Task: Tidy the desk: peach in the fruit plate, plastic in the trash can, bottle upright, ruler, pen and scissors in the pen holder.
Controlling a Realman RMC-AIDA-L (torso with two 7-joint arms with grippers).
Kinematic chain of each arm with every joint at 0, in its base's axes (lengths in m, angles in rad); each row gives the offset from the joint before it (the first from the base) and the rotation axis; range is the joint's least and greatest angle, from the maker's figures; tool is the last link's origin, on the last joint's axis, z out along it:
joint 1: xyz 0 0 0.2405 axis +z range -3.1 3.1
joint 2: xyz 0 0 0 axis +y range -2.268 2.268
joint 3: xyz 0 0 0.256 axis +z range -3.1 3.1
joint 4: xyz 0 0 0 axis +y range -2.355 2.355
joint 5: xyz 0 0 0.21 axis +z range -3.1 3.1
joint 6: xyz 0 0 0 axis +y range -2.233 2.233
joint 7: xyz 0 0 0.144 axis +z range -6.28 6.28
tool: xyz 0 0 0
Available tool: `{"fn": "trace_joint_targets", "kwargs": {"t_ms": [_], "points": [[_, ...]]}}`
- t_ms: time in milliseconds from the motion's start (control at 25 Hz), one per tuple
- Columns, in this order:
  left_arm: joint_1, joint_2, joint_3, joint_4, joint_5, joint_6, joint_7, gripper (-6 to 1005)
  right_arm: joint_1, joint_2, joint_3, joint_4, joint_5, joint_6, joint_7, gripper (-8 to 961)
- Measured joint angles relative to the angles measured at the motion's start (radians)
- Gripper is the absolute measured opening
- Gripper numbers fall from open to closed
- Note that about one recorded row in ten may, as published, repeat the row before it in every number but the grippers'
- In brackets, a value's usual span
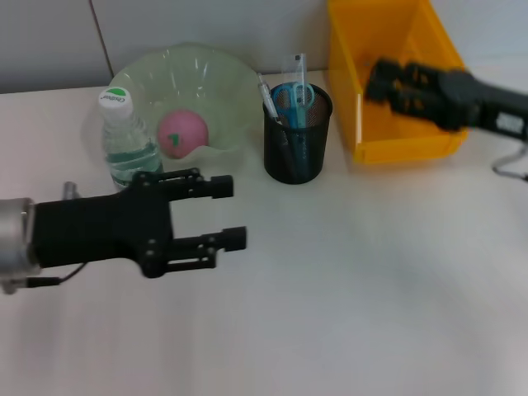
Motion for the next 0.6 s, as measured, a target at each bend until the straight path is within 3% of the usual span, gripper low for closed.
{"fn": "trace_joint_targets", "kwargs": {"t_ms": [40, 120, 200, 360, 600], "points": [[-0.009, 0.000, 0.000, -0.024, -0.001, -0.023, 0.007, 770, 0.003, -0.016, -0.004, 0.037, -0.020, -0.017, -0.031, 713], [-0.035, -0.001, 0.003, -0.089, -0.001, -0.089, 0.027, 770, 0.006, -0.029, -0.008, 0.072, -0.080, -0.030, -0.069, 713], [-0.053, -0.002, 0.004, -0.138, -0.001, -0.146, 0.037, 771, 0.007, -0.025, -0.008, 0.074, -0.165, -0.034, -0.092, 713], [-0.079, -0.003, 0.004, -0.217, 0.000, -0.269, 0.066, 771, 0.011, 0.002, -0.004, 0.051, -0.299, -0.015, -0.135, 713], [-0.089, -0.001, 0.033, -0.235, 0.009, -0.310, 0.053, 772, 0.023, 0.007, -0.010, 0.045, -0.346, -0.012, -0.143, 713]]}}
